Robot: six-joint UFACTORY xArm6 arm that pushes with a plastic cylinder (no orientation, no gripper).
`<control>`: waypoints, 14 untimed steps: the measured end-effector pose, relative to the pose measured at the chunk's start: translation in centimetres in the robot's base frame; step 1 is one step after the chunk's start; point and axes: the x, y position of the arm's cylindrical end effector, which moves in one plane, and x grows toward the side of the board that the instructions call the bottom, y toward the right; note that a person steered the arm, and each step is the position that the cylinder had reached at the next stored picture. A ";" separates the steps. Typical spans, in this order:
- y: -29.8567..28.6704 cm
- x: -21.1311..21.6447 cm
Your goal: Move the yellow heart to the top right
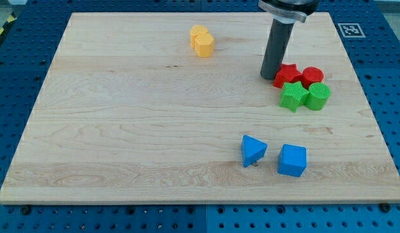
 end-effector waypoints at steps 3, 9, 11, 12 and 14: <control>0.0 -2.0; -13.5 -9.8; -20.7 -7.4; -22.3 -10.1; -14.4 -11.2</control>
